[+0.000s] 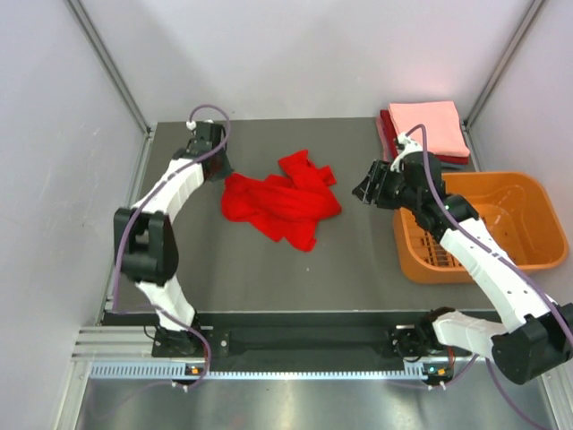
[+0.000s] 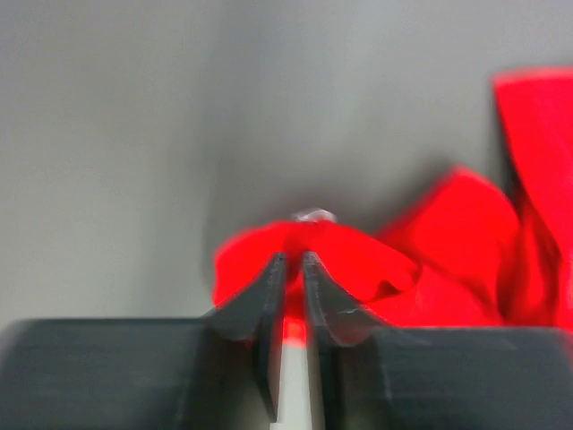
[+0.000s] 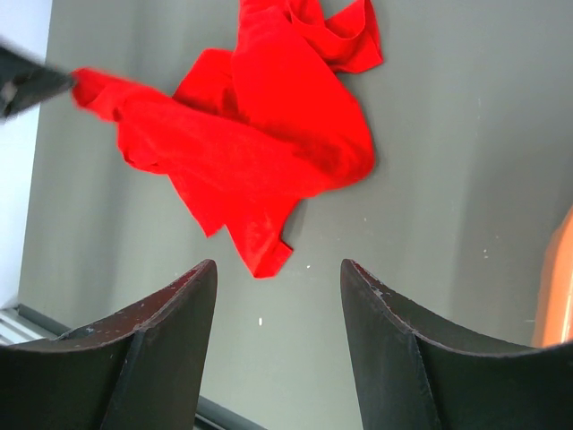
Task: Fold and stack the t-shirts
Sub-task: Flatten the tshirt out
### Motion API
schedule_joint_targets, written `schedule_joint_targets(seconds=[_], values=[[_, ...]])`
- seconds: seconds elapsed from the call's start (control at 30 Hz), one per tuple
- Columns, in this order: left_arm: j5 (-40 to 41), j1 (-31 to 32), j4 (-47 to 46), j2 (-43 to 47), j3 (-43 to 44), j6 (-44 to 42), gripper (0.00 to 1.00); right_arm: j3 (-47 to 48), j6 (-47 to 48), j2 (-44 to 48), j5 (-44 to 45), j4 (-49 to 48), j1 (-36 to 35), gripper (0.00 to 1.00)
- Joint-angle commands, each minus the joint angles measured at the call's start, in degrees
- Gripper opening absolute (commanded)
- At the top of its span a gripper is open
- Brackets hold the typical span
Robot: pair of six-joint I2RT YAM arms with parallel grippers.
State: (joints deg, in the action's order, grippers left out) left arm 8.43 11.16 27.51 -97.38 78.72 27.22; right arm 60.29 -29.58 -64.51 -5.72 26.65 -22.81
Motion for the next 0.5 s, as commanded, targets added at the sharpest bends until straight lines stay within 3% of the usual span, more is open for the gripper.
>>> schedule_joint_targets(seconds=[0.0, 0.07, 0.1, 0.17, 0.23, 0.3, 0.33, 0.47], values=[[1.14, -3.33, 6.46, -5.96, 12.48, -3.84, 0.22, 0.18, 0.58, 2.19, 0.09, -0.03, -1.19, 0.58], [6.50, -3.25, 10.97, -8.78, 19.76, -4.37, 0.41, -0.35, 0.67, 3.07, 0.44, -0.11, -1.27, 0.58], [7.21, -2.99, 16.21, -8.96, 21.29, -3.59, 0.44, -0.61, 0.67, 3.25, 0.70, -0.02, -1.27, 0.58], [8.36, 0.68, 16.88, -5.73, 18.07, -3.67, 0.49, -1.49, 0.41, 3.87, 0.97, -0.46, -1.27, 0.58], [10.12, 4.82, 14.43, 1.44, 11.93, -2.53, 0.48, -2.37, -0.03, 3.87, 0.80, -1.25, -1.27, 0.58], [5.05, 11.85, 10.05, 7.00, -0.63, -0.86, 0.47, -2.81, -0.39, 3.52, 0.01, -2.48, -1.45, 0.58], [-1.42, 13.96, 5.58, 11.73, -8.68, 2.97, 0.45, -2.99, -0.39, 3.34, -0.08, -2.57, -1.71, 0.58], [-7.89, 24.23, -5.86, 19.76, -24.35, 10.56, 0.42, -2.99, 0.14, 2.64, 0.18, -2.13, -2.15, 0.58]])
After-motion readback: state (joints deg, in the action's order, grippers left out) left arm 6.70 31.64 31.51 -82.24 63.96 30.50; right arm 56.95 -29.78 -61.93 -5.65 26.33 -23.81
